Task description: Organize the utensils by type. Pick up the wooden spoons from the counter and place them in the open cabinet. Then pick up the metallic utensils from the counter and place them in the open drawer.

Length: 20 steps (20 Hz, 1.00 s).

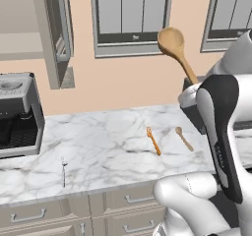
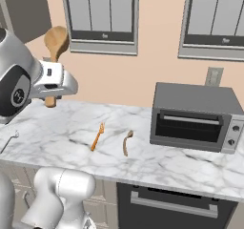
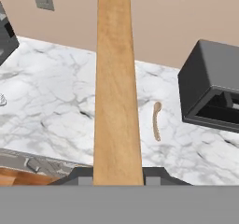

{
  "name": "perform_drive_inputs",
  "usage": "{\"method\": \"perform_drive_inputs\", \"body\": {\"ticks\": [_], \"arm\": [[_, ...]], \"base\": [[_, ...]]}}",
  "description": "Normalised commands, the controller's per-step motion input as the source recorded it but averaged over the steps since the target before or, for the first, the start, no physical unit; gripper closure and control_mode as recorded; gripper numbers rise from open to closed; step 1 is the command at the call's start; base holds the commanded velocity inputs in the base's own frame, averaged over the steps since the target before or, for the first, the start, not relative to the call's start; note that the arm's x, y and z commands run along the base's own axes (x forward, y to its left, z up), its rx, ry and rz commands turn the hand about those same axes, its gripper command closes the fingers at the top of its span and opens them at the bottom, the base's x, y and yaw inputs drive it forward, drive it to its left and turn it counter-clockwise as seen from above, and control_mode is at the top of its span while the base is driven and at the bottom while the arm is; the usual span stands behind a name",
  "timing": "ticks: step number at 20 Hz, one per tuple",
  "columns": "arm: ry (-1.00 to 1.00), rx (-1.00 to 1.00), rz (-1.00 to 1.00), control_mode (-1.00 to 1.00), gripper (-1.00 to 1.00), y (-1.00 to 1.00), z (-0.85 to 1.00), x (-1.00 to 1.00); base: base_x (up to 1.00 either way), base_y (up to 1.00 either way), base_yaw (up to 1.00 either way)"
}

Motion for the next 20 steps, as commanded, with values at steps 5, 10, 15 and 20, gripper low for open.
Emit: {"method": "perform_drive_inputs", "body": {"ticks": [5,10,15,20], "arm": [[0.04,0.00,0.00,-1.00,1.00,0.00,0.00,-0.02],[0.01,0.00,0.00,-1.00,1.00,0.00,0.00,0.00],[0.00,0.00,0.00,-1.00,1.00,0.00,0.00,0.00],[0.00,0.00,0.00,-1.00,1.00,0.00,-0.01,0.00]], "base": [[0.00,0.00,0.00],[0.00,0.00,0.00],[0.00,0.00,0.00],[0.00,0.00,0.00]]}}
